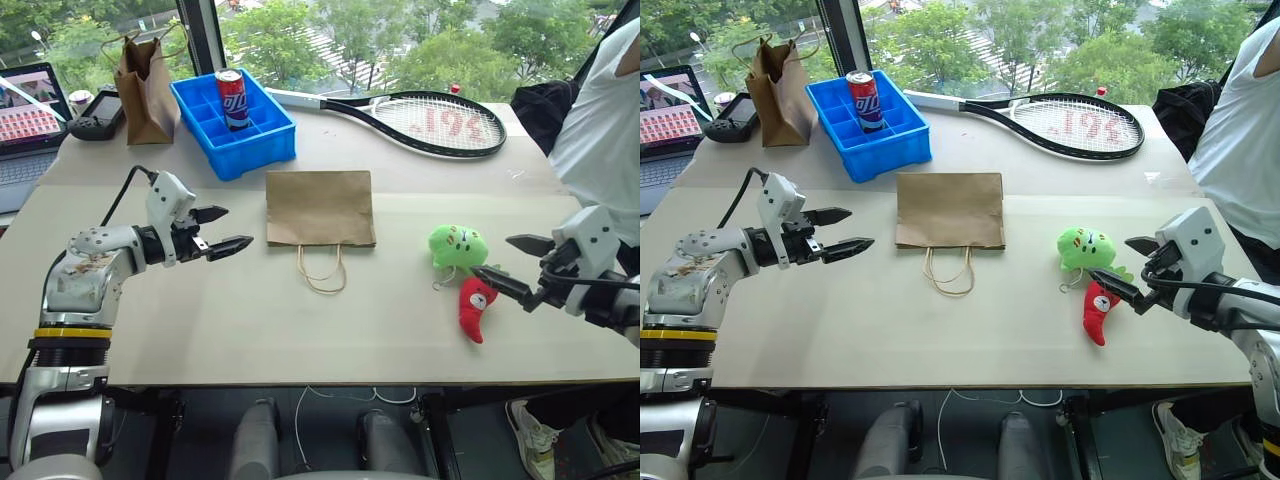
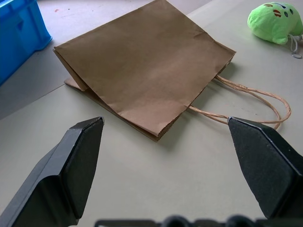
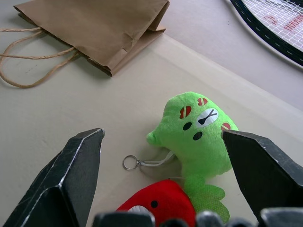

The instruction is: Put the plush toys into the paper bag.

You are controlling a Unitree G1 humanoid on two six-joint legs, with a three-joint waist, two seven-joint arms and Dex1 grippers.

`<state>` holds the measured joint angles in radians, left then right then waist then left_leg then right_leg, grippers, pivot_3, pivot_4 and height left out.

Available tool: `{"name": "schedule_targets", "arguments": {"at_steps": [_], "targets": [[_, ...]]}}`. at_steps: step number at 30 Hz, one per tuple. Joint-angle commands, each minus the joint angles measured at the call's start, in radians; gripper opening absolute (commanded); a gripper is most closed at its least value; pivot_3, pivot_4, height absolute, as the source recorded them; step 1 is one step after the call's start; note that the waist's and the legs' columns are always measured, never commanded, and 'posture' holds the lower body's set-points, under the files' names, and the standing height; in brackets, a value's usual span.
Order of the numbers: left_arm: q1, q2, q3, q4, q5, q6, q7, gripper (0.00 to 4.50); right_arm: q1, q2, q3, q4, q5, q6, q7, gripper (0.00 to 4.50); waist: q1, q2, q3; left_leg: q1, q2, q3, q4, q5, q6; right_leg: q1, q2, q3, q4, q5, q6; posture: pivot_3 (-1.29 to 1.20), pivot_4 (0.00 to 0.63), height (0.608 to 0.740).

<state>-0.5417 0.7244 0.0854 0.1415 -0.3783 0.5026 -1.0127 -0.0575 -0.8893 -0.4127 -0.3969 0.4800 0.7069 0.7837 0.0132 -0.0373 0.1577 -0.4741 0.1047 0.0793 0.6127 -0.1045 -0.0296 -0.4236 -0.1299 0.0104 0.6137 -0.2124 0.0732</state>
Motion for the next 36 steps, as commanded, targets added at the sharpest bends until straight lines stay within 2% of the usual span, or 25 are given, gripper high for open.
{"name": "schedule_targets", "arguments": {"at_steps": [1,4,6,9,12,16,19,23,30,33,36], "targets": [[-0.044,0.004,0.017,-0.01,-0.064,0.04,-0.055,4.5,0.01,-0.034,-0.054,-0.064,0.056,0.016,0.044,4.43,0.0,0.0,0.0,0.0,0.0,0.0,0.0,0.0,0.0,0.0,0.0,0.0,0.0,0.0,0.0,0.0,0.15,0.74],[-0.143,0.008,-0.025,0.005,-0.133,0.071,-0.225,4.5,0.033,-0.121,-0.115,-0.193,0.185,0.117,0.135,4.43,0.007,0.0,0.0,-0.001,0.0,0.0,0.0,0.0,0.0,0.0,0.0,0.0,0.001,0.0,0.0,0.0,0.15,0.74],[-0.189,0.012,-0.09,0.023,-0.105,0.04,-0.312,4.5,0.029,-0.161,-0.126,-0.263,0.263,0.174,0.148,4.43,0.009,0.0,0.0,-0.001,0.0,0.0,0.0,0.0,0.0,0.0,0.0,0.0,0.001,0.0,0.0,0.0,0.15,0.74],[-0.257,-0.009,-0.224,0.116,0.032,-0.14,-0.413,4.5,0.021,-0.198,-0.122,-0.355,0.358,0.245,0.121,4.43,0.009,0.0,0.0,0.002,0.0,-0.001,0.0,0.0,0.0,0.002,0.0,0.0,-0.001,0.0,0.0,0.0,0.15,0.74],[-0.337,-0.071,-0.311,0.272,0.135,-0.315,-0.458,4.5,0.01,-0.197,-0.102,-0.418,0.419,0.287,0.059,4.43,0.011,0.0,0.0,0.002,0.0,-0.001,0.0,0.0,0.0,0.002,0.0,0.0,-0.001,0.0,0.0,0.0,0.15,0.74],[-0.428,-0.169,-0.368,0.455,0.212,-0.483,-0.5,4.5,0.001,-0.163,-0.085,-0.463,0.472,0.313,-0.047,4.43,0.014,-0.001,0.001,-0.002,0.0,-0.001,0.002,0.001,0.002,0.0,0.0,0.0,-0.001,0.0,-0.001,0.0,0.15,0.74],[-0.482,-0.254,-0.418,0.615,0.304,-0.674,-0.477,4.5,0.004,-0.127,-0.045,-0.493,0.453,0.314,-0.149,4.43,0.017,-0.001,0.001,-0.003,-0.001,-0.001,0.003,0.002,0.006,0.001,0.0,0.0,-0.002,0.0,0.0,0.0,0.15,0.74],[-0.522,-0.301,-0.471,0.795,0.419,-0.871,-0.448,4.5,0.009,-0.099,-0.007,-0.514,0.447,0.317,-0.235,4.43,0.019,-0.001,0.001,-0.003,-0.001,-0.001,0.003,0.003,0.01,0.001,0.0,0.001,-0.002,0.0,0.0,0.0,0.15,0.74],[-0.587,-0.364,-0.443,0.966,0.464,-0.952,-0.396,4.5,0.016,-0.079,0.003,-0.52,0.437,0.306,-0.316,4.43,0.021,-0.001,0.001,-0.003,-0.001,-0.002,0.004,0.004,0.01,0.001,0.0,0.001,-0.001,0.0,0.0,0.0,0.15,0.74],[-0.607,-0.392,-0.401,0.999,0.435,-0.924,-0.399,3.76,0.023,-0.072,0.016,-0.514,0.421,0.301,-0.335,4.5,0.025,-0.001,0.001,-0.003,-0.001,-0.002,0.004,0.003,0.011,0.001,0.0,0.001,-0.001,0.0,0.0,0.0,0.15,0.74],[-0.617,-0.401,-0.361,1.003,0.408,-0.885,-0.451,2.63,0.028,-0.066,0.041,-0.511,0.405,0.297,-0.345,4.5,0.024,-0.001,0.001,-0.003,-0.001,-0.002,0.004,0.003,0.011,0.001,0.0,0.001,-0.001,0.0,0.0,0.0,0.15,0.74]]}}
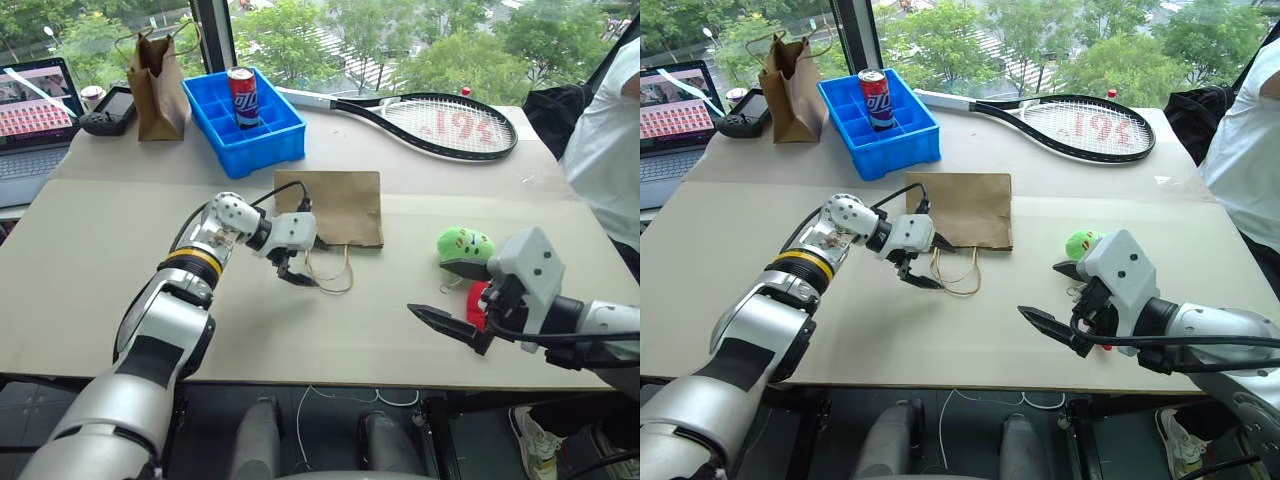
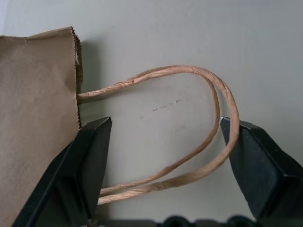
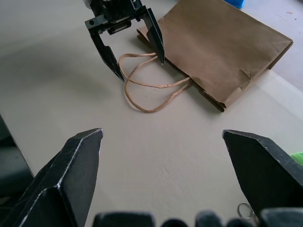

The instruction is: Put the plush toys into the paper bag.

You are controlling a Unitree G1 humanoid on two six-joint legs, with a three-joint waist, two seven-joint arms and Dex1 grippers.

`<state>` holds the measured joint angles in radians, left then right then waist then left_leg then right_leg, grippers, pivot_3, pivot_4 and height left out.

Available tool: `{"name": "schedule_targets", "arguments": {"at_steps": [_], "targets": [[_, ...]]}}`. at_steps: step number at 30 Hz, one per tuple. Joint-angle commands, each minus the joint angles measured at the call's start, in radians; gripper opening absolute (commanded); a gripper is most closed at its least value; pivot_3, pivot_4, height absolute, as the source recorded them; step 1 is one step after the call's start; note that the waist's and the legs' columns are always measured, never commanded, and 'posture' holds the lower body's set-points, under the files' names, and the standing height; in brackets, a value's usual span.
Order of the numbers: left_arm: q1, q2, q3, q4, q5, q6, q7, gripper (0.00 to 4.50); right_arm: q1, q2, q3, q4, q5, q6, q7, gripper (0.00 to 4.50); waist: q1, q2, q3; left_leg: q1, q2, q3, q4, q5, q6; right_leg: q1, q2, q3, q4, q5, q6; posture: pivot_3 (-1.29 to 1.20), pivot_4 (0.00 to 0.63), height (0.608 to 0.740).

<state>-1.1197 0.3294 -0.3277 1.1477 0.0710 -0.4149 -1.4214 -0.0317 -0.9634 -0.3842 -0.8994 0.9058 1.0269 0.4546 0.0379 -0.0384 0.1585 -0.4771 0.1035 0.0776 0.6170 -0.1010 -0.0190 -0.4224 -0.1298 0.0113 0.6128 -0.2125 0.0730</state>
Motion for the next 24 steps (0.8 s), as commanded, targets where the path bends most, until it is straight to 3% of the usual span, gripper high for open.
{"name": "schedule_targets", "arguments": {"at_steps": [1,7,10,14,19,24], "targets": [[-0.041,-0.006,0.062,-0.004,-0.046,0.045,-0.058,2.17,0.002,0.008,0.023,-0.005,-0.028,-0.025,-0.018,4.5,0.0,0.0,0.0,0.0,0.0,0.0,0.0,0.0,0.0,0.0,0.0,0.0,0.0,0.0,0.0,0.0,0.15,0.74],[-0.039,-0.016,0.144,-0.053,-0.121,0.186,-0.145,0.11,0.0,0.013,0.082,0.014,-0.08,-0.04,-0.015,4.5,-0.002,0.0,0.0,0.0,0.0,0.0,0.0,0.0,0.0,0.0,0.0,0.0,0.001,0.0,0.0,0.0,0.15,0.74],[-0.046,-0.019,0.201,-0.144,-0.195,0.341,-0.176,0.04,-0.016,0.047,0.126,0.034,-0.105,-0.058,-0.029,4.5,-0.002,0.0,0.0,0.0,0.0,0.0,0.0,0.0,0.0,0.0,0.0,0.0,0.001,0.0,0.0,0.0,0.15,0.74],[-0.014,-0.015,0.241,-0.378,-0.268,0.563,-0.117,0.0,-0.064,0.141,0.238,0.086,-0.189,-0.094,-0.087,3.44,-0.005,0.0,0.0,0.0,0.0,-0.001,0.0,0.0,0.0,0.0,0.0,0.0,0.001,0.0,0.0,0.0,0.15,0.74],[0.078,-0.003,0.245,-0.68,-0.329,0.797,-0.021,0.0,-0.136,0.275,0.381,0.166,-0.305,-0.145,-0.151,1.73,-0.021,0.001,0.0,0.001,0.0,-0.002,0.0,0.0,0.0,0.001,0.001,0.0,0.002,-0.001,0.001,0.0,0.15,0.74],[0.12,0.006,0.244,-0.824,-0.367,0.92,0.048,0.0,-0.241,0.42,0.506,0.314,-0.444,-0.233,-0.198,0.09,-0.035,0.001,0.0,0.001,0.0,-0.004,0.001,0.0,0.001,-0.001,0.003,0.0,0.007,0.0,0.004,0.0,0.15,0.74]]}}
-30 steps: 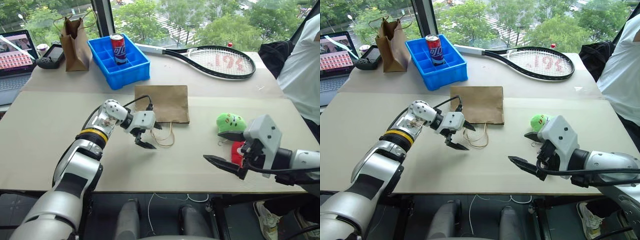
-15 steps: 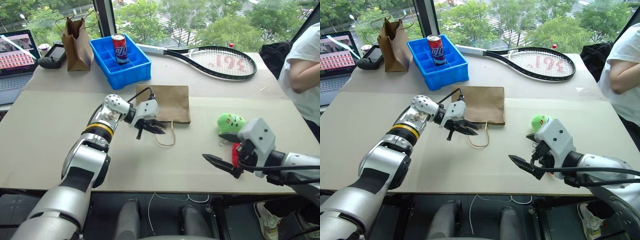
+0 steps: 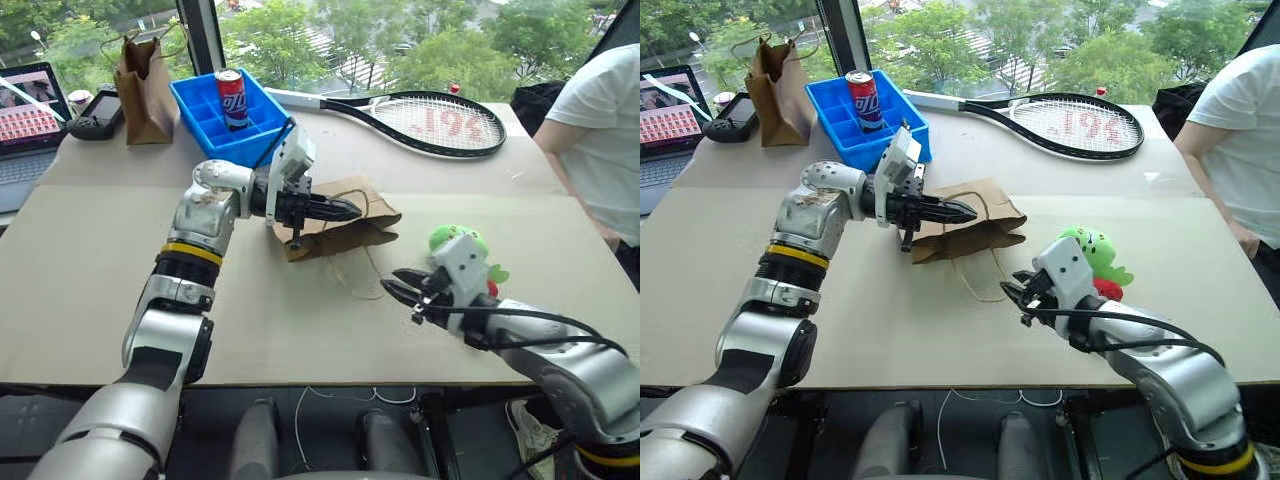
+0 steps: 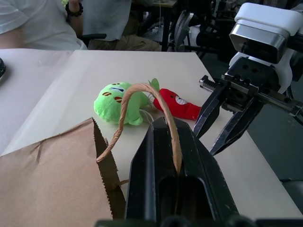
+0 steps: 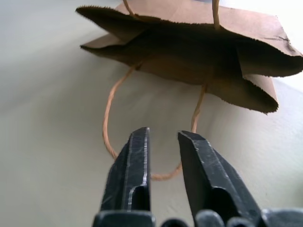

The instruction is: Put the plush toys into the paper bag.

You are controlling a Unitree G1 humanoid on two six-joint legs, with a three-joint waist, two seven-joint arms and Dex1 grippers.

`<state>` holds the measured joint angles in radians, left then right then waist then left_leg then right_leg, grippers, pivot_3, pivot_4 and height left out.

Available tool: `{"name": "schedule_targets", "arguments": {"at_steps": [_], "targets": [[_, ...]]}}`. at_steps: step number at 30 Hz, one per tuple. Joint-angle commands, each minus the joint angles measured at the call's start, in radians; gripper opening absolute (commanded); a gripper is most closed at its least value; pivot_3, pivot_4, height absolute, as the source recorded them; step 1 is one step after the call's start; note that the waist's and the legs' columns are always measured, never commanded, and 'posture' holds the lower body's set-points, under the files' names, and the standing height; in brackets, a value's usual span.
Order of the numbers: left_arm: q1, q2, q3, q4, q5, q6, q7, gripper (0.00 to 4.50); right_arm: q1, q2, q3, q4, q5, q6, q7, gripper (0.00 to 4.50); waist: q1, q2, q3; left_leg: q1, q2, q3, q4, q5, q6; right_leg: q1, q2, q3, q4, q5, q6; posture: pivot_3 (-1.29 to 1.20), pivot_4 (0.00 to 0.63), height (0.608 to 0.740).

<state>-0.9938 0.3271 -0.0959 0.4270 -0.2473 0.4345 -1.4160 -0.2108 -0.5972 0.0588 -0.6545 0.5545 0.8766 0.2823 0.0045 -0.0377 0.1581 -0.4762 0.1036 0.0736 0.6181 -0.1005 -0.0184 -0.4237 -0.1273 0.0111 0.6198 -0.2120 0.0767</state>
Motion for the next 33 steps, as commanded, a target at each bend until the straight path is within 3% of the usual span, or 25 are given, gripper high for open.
{"name": "schedule_targets", "arguments": {"at_steps": [1,12,16,25,33], "targets": [[-0.004,0.009,0.012,-0.122,-0.057,0.088,0.052,0.0,-0.086,0.076,0.087,0.106,-0.124,-0.109,-0.026,0.09,-0.001,0.0,0.0,0.0,0.0,-0.001,0.001,0.0,0.0,0.0,0.0,0.0,0.002,0.0,0.0,0.0,0.15,0.74],[-0.013,0.023,0.01,-0.21,-0.119,0.17,0.125,0.0,-0.25,0.287,0.205,0.576,-0.337,-0.409,0.039,0.09,-0.006,0.001,0.0,-0.001,0.0,-0.002,0.005,0.0,0.0,0.0,0.001,0.0,0.005,-0.002,-0.001,0.0,0.15,0.74],[-0.045,0.039,0.042,-0.201,-0.139,0.173,0.16,0.0,-0.256,0.319,0.24,0.709,-0.402,-0.483,0.076,0.09,-0.008,0.001,0.0,-0.001,0.0,-0.002,0.005,0.0,0.0,0.0,0.002,0.0,0.006,-0.001,0.002,0.0,0.15,0.74],[-0.226,0.136,0.116,-0.111,-0.129,0.097,0.197,0.0,-0.231,0.322,0.257,0.778,-0.482,-0.503,0.129,0.09,-0.017,0.001,0.0,0.0,0.0,-0.002,0.004,-0.001,-0.001,0.0,0.002,0.0,0.006,-0.001,0.001,0.0,0.15,0.74],[-0.273,0.188,0.071,-0.182,-0.112,0.046,0.158,0.0,-0.23,0.346,0.24,0.777,-0.505,-0.502,0.148,0.09,-0.019,0.001,0.0,0.0,0.001,-0.002,0.004,-0.004,-0.007,0.0,0.002,0.0,0.006,-0.002,0.001,0.0,0.15,0.74]]}}
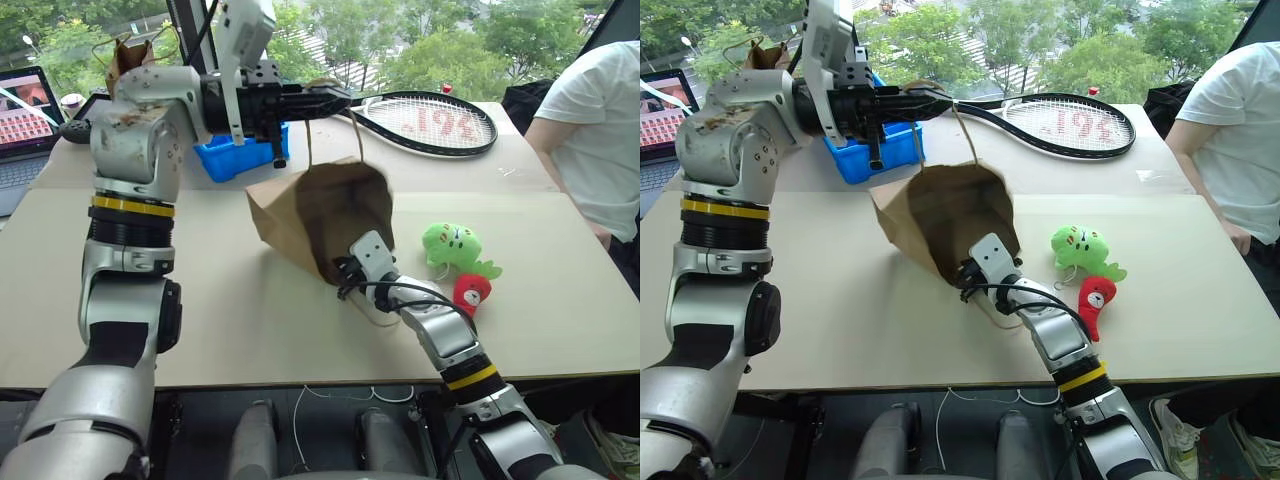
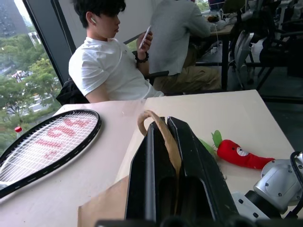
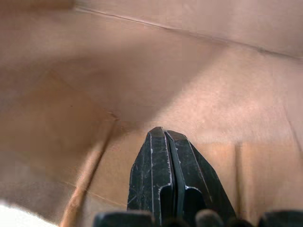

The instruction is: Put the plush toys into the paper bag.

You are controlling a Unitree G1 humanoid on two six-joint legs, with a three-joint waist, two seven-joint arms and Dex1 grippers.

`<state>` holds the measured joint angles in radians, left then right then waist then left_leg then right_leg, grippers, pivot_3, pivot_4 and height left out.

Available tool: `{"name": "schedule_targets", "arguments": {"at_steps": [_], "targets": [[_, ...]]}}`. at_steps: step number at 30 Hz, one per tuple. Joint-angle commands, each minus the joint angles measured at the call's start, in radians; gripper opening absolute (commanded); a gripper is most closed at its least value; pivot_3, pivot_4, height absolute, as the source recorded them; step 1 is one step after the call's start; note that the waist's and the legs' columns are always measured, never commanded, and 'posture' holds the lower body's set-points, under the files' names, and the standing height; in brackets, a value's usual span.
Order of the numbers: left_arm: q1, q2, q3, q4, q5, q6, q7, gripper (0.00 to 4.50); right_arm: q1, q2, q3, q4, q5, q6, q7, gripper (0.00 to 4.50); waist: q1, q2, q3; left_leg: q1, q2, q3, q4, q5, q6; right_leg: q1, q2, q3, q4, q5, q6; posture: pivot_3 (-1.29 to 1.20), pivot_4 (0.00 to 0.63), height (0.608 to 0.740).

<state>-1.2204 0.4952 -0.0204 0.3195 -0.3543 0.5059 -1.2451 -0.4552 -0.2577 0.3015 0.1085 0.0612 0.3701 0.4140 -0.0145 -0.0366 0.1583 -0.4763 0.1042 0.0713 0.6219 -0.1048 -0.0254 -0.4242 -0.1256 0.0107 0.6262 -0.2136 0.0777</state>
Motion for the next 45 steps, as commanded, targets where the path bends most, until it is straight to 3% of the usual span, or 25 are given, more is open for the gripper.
{"name": "schedule_targets", "arguments": {"at_steps": [1,11,17,18,20,28,31,34,37,41,45], "targets": [[-0.046,0.022,-0.005,-0.085,-0.011,-0.021,-0.012,0.0,0.014,0.008,-0.004,0.014,-0.013,0.004,0.019,0.09,0.0,0.0,0.0,0.0,0.0,0.0,0.0,0.0,0.0,0.0,0.0,0.0,0.0,0.0,0.0,0.0,0.15,0.74],[0.038,0.004,-0.021,-0.127,-0.019,0.016,0.036,0.0,0.015,0.01,-0.024,-0.002,-0.025,0.005,0.031,0.09,0.0,0.0,0.0,0.0,0.0,0.0,0.0,0.0,0.0,0.0,0.0,0.0,0.0,0.0,0.0,0.0,0.15,0.74],[0.127,-0.016,-0.021,-0.222,-0.053,0.085,0.09,0.0,0.025,0.002,-0.099,-0.117,0.053,0.043,0.07,0.09,0.002,0.0,0.0,0.0,0.0,0.0,0.0,0.0,0.001,0.0,0.0,0.0,0.0,0.0,0.001,0.0,0.15,0.74],[0.135,-0.019,-0.02,-0.231,-0.058,0.093,0.098,0.0,0.024,0.003,-0.116,-0.137,0.068,0.055,0.075,0.48,0.002,0.0,0.0,0.0,0.0,0.0,0.0,0.0,0.001,0.0,0.0,0.0,0.0,0.0,0.001,0.0,0.15,0.74],[0.149,-0.026,-0.022,-0.247,-0.068,0.107,0.11,0.0,0.027,-0.021,-0.13,-0.204,0.1,0.096,0.114,0.81,0.002,0.0,0.0,-0.001,0.0,0.0,0.0,0.0,0.001,0.0,0.0,0.0,0.0,0.0,0.001,0.0,0.15,0.74],[0.193,-0.037,-0.063,-0.294,-0.068,0.137,0.131,0.0,0.046,-0.126,-0.259,-0.481,0.246,0.303,0.153,3.59,0.004,0.0,0.0,0.0,0.0,0.0,0.0,0.0,0.0,0.0,0.0,0.0,0.0,-0.002,-0.002,0.0,0.15,0.74],[0.206,-0.052,-0.082,-0.304,-0.077,0.146,0.124,0.0,0.073,-0.196,-0.406,-0.613,0.39,0.454,0.173,4.49,0.009,0.0,0.0,-0.001,0.0,0.0,0.0,0.0,0.0,0.0,0.0,0.0,0.0,-0.002,-0.003,0.0,0.15,0.74],[0.209,-0.065,-0.095,-0.306,-0.083,0.148,0.119,0.0,0.093,-0.248,-0.544,-0.631,0.445,0.51,0.142,4.49,0.018,0.0,0.0,-0.001,0.0,0.0,0.0,0.0,0.0,0.0,0.0,0.0,-0.001,-0.002,-0.003,0.0,0.15,0.74],[0.202,-0.077,-0.1,-0.298,-0.09,0.147,0.12,0.0,0.095,-0.297,-0.621,-0.555,0.387,0.491,0.074,4.49,0.025,0.0,0.0,0.0,0.0,0.0,0.0,-0.001,-0.001,0.0,0.0,0.0,-0.001,-0.002,-0.004,0.0,0.15,0.74],[0.19,-0.092,-0.104,-0.285,-0.094,0.143,0.125,0.0,0.073,-0.329,-0.597,-0.334,0.271,0.412,-0.007,4.49,0.024,0.0,0.0,0.0,0.0,0.0,0.0,-0.001,-0.001,0.0,0.0,0.0,-0.002,-0.002,-0.004,0.0,0.15,0.74],[0.187,-0.095,-0.106,-0.282,-0.092,0.141,0.124,0.0,0.016,-0.277,-0.563,-0.08,0.246,0.327,-0.008,4.49,0.016,0.003,0.002,0.0,0.0,0.0,0.0,0.001,0.002,0.0,0.0,0.001,-0.002,-0.002,-0.003,0.0,0.15,0.74]]}}
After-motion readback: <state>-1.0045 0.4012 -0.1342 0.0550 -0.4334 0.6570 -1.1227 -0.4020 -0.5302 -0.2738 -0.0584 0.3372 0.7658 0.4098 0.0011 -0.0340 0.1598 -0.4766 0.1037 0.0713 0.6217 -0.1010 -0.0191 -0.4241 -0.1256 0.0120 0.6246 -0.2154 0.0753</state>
